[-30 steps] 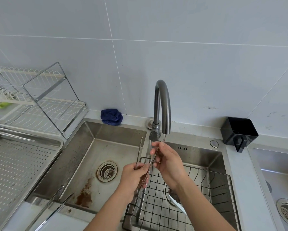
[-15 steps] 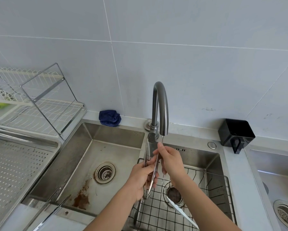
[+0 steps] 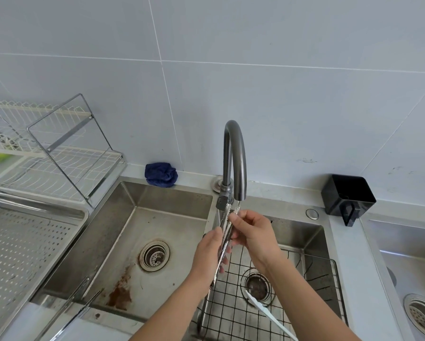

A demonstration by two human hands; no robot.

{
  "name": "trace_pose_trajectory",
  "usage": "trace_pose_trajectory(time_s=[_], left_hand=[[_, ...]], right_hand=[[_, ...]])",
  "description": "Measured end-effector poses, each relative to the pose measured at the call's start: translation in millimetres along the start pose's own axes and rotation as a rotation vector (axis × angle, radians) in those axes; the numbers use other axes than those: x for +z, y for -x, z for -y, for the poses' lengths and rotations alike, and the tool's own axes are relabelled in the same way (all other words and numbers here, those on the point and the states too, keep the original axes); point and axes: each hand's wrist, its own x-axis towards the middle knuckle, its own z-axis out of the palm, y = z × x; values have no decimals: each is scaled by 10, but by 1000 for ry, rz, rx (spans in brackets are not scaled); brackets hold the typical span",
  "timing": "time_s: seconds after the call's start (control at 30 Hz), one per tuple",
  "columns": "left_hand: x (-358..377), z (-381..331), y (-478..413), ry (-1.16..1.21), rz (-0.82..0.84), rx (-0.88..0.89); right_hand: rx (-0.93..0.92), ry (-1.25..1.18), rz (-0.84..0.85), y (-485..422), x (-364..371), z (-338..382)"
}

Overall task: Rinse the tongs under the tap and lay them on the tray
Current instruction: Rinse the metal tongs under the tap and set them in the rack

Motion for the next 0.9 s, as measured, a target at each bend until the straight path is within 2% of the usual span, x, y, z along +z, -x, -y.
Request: trace_pose_trajectory(time_s=[0.1, 0.23, 0.37, 0.47, 0.53, 0.63, 0.67, 0.77, 0.8, 0.83, 0.9], left_hand=[[17, -30, 2, -83, -4, 85], [43, 21, 29, -140, 19, 48], [64, 74, 33, -165, 8, 62], [73, 56, 20, -203, -2, 108], [105, 39, 16, -138, 4, 103], [122, 16, -25, 35, -24, -13], [110, 16, -40, 89, -13, -52], [67, 20, -63, 193, 30, -120], [58, 22, -60, 212, 47, -141], [56, 28, -59, 213, 73, -156], [89, 36, -33, 157, 142, -166]], right_hand=[[-16, 42, 36, -13, 10, 25], [-90, 224, -52, -40, 37, 54], [-110, 113, -80, 11, 53, 41], [-125, 101, -210, 92, 107, -27], [-136, 211, -251, 153, 145, -111], [-83, 471, -123, 264, 161, -216], [-80, 508, -145, 291, 142, -237], [-137, 536, -457, 316, 34, -272], [-102, 512, -512, 319, 3, -259], [-30, 461, -480, 313, -18, -243], [106, 274, -273, 297, -37, -198]])
